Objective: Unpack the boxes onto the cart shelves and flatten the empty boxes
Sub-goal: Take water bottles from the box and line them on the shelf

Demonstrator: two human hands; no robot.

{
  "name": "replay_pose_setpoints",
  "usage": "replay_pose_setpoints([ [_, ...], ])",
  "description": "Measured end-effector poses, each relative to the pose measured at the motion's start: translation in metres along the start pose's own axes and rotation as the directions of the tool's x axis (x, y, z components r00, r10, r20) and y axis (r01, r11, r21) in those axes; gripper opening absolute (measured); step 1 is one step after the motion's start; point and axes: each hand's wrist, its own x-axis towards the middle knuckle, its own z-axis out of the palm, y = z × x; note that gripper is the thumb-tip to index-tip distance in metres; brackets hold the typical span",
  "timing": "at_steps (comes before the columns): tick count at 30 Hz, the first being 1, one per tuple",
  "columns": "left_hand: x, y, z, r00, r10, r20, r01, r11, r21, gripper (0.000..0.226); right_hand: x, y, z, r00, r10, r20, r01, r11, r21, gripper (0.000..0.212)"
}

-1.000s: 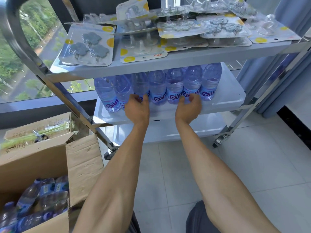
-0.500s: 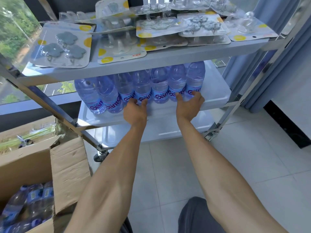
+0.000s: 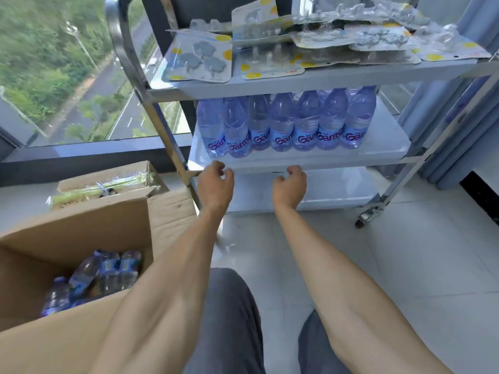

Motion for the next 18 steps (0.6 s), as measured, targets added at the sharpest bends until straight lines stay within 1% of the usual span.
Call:
replay_pose_setpoints([
  [3,-0.009,-0.030,-0.050,0.993,-0.015,-0.121,0.018,1.000,0.016,0.017,-0.053,-0.017,0.029,0.990,-0.081,0.114,0.077,0.996,0.040,0.031],
  [5,-0.023,-0.055,-0.084,0.986,-0.018,-0.165,0.038,0.992,0.119,0.019,-0.091,-0.028,0.044,0.973,-0.141,0.181,0.134,0.990,0.050,0.029],
  [6,-0.034,-0.072,-0.106,0.985,-0.049,-0.166,0.082,0.977,0.198,0.023,-0.115,-0.033,0.052,0.955,-0.176,0.237,0.170,0.984,0.044,0.029],
  [8,-0.055,-0.104,-0.146,0.977,-0.170,-0.129,0.204,0.923,0.326,0.040,-0.156,-0.042,0.064,0.908,-0.242,0.341,0.241,0.970,0.046,0.028],
  [10,-0.076,-0.137,-0.183,0.941,-0.329,-0.082,0.332,0.842,0.426,0.058,-0.189,-0.049,0.076,0.859,-0.254,0.444,0.265,0.964,0.037,0.032],
  [12,-0.096,-0.176,-0.221,0.887,-0.449,-0.111,0.439,0.742,0.506,0.065,-0.224,-0.054,0.096,0.788,-0.255,0.560,0.276,0.960,0.048,0.037],
  [15,-0.108,-0.224,-0.266,0.809,-0.561,-0.173,0.544,0.605,0.581,0.065,-0.269,-0.062,0.130,0.654,-0.285,0.701,0.337,0.939,0.068,0.040],
  [16,-0.107,-0.237,-0.278,0.786,-0.588,-0.190,0.574,0.579,0.579,0.064,-0.282,-0.065,0.145,0.608,-0.281,0.743,0.366,0.929,0.053,0.041],
  [18,-0.099,-0.260,-0.295,0.751,-0.627,-0.205,0.620,0.564,0.545,0.059,-0.301,-0.068,0.175,0.542,-0.212,0.813,0.378,0.926,-0.011,0.045],
])
